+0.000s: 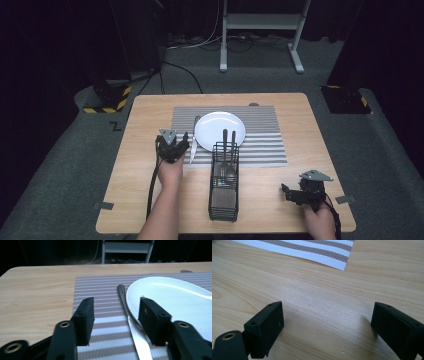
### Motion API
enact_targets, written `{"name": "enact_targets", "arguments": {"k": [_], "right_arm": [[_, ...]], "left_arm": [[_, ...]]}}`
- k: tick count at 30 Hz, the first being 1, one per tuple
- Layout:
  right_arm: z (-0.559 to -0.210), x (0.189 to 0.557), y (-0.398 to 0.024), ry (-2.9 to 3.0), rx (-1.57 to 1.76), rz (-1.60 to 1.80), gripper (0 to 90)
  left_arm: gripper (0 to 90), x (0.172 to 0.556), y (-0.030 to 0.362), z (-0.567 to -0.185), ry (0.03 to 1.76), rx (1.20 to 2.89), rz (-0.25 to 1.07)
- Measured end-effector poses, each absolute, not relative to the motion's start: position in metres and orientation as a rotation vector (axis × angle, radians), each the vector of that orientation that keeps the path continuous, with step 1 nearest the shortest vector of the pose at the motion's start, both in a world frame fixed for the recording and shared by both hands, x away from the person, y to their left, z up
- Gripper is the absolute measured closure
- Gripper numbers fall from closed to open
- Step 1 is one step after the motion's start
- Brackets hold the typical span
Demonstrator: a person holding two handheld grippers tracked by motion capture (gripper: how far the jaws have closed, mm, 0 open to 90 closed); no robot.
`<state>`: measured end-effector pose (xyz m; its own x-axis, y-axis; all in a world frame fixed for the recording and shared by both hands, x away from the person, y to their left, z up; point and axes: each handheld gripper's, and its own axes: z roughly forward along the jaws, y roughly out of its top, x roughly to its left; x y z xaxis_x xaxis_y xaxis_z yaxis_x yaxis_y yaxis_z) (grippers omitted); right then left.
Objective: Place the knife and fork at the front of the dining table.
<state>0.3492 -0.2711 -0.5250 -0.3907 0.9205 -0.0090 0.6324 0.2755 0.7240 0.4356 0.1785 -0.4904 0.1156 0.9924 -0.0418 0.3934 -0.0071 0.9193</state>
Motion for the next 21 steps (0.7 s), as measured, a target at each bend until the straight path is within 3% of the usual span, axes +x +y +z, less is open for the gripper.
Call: {"name": "enact_targets", "arguments": {"k": [8,21], "right_arm": [[-0.525,0.349,-0.271,2.122,1.399,0.903,10.8],[-0.525,0.349,-0.271,2.123,1.398,0.903,10.8]], "left_arm": [[39.5,0.405,0.181,-0.496,1.399,1.550,0.884],[22.4,0.357,0.191,-0.518,1.442,1.655,0.749]]}}
